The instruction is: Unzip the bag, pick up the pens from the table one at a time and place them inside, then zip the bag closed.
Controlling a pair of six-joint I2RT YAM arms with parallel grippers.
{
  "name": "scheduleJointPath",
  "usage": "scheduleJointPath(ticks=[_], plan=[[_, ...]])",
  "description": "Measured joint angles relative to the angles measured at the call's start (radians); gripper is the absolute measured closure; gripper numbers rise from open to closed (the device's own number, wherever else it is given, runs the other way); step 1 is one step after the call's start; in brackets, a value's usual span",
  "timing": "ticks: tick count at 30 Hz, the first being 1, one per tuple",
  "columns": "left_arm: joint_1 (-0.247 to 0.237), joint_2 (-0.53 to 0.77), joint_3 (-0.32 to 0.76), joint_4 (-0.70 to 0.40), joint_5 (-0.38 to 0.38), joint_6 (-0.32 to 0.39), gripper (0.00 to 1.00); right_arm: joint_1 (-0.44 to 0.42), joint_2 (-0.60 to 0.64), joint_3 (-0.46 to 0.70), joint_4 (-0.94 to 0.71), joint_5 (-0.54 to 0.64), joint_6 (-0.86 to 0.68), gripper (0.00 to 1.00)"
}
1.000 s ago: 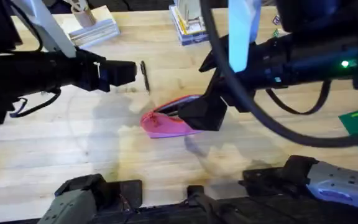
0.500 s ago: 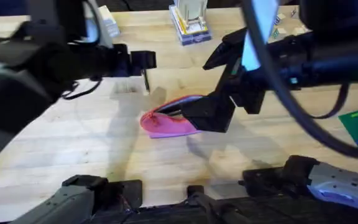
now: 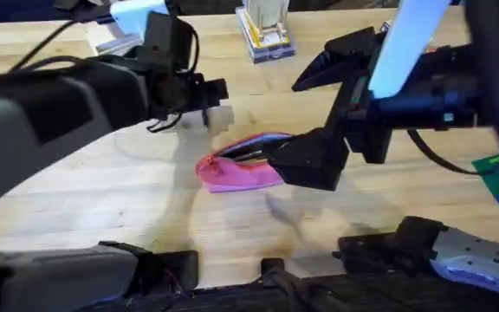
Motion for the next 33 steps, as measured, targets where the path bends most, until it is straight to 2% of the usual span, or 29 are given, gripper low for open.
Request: scheduleJointPath(ticks=[5, 11, 23, 24, 25, 30, 31, 33], plan=[[-0.04, 0.085, 0.0, 0.049, -0.059, -0.023, 0.005, 0.0, 0.0, 0.0, 0.0, 0.0, 0.0, 0.003], [-0.079, 0.14, 0.009, 0.064, -0.09, -0.029, 0.005, 0.0, 0.0, 0.0, 0.0, 0.0, 0.0, 0.003], [-0.08, 0.146, 0.015, 0.064, -0.092, -0.032, 0.01, 0.0, 0.0, 0.0, 0.0, 0.0, 0.003, 0.004], [-0.08, 0.146, 0.015, 0.065, -0.092, -0.033, 0.039, 0.0, 0.0, 0.0, 0.0, 0.0, 0.003, 0.004], [-0.08, 0.148, 0.015, 0.066, -0.093, -0.035, 0.117, 0.0, 0.0, 0.0, 0.0, 0.0, 0.003, 0.004], [-0.08, 0.152, 0.018, 0.076, -0.092, -0.04, 0.876, 0.0, 0.0, 0.0, 0.0, 0.0, 0.003, 0.004], [-0.082, 0.152, 0.02, 0.08, -0.093, -0.039, 0.935, 0.0, 0.0, 0.0, 0.0, 0.0, 0.003, 0.004], [-0.082, 0.152, 0.023, 0.08, -0.093, -0.039, 0.951, 0.0, 0.0, 0.0, 0.0, 0.0, 0.003, 0.004]])
